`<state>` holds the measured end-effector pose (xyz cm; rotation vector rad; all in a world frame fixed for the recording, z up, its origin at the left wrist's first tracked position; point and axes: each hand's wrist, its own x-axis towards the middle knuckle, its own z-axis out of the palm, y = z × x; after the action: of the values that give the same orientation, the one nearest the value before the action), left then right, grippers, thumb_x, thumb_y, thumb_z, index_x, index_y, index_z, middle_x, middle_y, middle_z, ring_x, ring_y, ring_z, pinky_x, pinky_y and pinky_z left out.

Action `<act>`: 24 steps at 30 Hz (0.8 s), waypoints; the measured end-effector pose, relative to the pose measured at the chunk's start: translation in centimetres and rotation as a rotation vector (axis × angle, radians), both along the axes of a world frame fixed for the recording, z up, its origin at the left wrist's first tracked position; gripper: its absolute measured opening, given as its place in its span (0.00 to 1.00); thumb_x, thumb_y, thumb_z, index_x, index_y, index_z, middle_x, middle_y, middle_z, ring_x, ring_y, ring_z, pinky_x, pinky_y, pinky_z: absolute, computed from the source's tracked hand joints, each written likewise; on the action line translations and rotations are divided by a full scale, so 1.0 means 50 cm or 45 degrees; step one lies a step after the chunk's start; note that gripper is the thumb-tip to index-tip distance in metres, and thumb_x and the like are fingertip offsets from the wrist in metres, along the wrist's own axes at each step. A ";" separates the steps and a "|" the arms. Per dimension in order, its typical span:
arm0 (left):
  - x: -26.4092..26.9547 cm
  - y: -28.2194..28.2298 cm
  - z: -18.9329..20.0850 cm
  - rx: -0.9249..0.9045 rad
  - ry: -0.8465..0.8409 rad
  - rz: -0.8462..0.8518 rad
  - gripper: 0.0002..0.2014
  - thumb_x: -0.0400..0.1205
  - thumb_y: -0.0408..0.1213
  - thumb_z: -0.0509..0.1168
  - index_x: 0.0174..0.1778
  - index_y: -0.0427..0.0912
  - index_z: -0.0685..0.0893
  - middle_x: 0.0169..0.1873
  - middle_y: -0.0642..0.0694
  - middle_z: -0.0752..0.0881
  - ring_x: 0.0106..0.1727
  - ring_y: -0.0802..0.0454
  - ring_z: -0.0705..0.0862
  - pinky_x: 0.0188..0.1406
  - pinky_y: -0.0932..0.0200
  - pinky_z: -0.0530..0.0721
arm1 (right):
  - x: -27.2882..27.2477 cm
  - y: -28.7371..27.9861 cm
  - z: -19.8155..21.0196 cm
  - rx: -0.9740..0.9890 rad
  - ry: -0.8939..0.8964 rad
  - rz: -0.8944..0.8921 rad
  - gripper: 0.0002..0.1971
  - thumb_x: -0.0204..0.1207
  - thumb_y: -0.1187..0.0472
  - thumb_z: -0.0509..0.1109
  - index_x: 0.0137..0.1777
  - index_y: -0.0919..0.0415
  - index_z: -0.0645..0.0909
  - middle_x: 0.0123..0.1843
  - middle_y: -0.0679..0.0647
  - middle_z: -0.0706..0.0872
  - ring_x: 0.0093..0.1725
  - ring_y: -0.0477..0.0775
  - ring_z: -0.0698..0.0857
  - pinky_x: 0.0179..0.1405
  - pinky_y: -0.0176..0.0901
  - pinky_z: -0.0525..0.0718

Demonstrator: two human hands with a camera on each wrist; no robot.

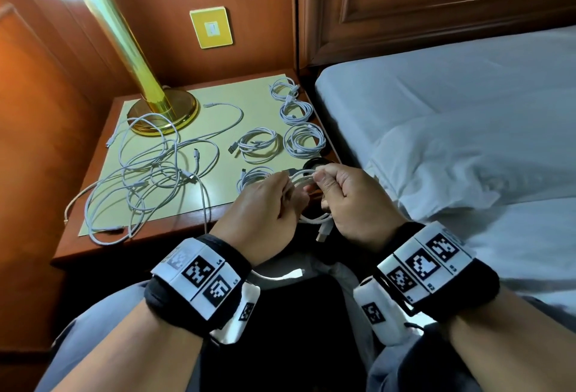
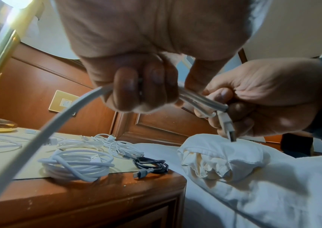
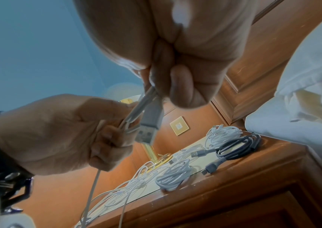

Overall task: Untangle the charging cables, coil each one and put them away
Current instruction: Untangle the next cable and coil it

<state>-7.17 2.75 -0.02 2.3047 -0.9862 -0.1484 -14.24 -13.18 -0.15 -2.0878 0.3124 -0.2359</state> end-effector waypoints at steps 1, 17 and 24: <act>-0.001 0.001 0.002 0.070 0.035 -0.017 0.15 0.88 0.48 0.60 0.38 0.45 0.72 0.30 0.49 0.76 0.30 0.52 0.74 0.31 0.52 0.73 | 0.000 0.000 -0.001 -0.001 -0.006 0.008 0.15 0.88 0.51 0.59 0.52 0.58 0.84 0.39 0.52 0.90 0.30 0.49 0.86 0.32 0.33 0.81; 0.026 0.035 0.031 -0.237 0.054 0.093 0.02 0.89 0.36 0.58 0.54 0.47 0.71 0.32 0.44 0.83 0.29 0.53 0.76 0.26 0.58 0.70 | 0.009 -0.056 0.043 1.056 0.101 -0.046 0.22 0.88 0.44 0.54 0.33 0.51 0.68 0.23 0.44 0.64 0.17 0.43 0.57 0.22 0.38 0.50; 0.061 0.071 0.026 -0.379 -0.264 0.353 0.08 0.83 0.28 0.69 0.51 0.46 0.88 0.42 0.53 0.86 0.32 0.64 0.79 0.35 0.78 0.72 | 0.002 -0.074 0.054 1.156 -0.077 -0.138 0.22 0.88 0.44 0.55 0.33 0.51 0.68 0.24 0.45 0.62 0.20 0.44 0.56 0.31 0.46 0.48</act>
<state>-4.14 6.28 1.29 2.1786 -0.7182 0.3351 -14.16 -16.90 2.57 -1.1685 0.4022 -0.1732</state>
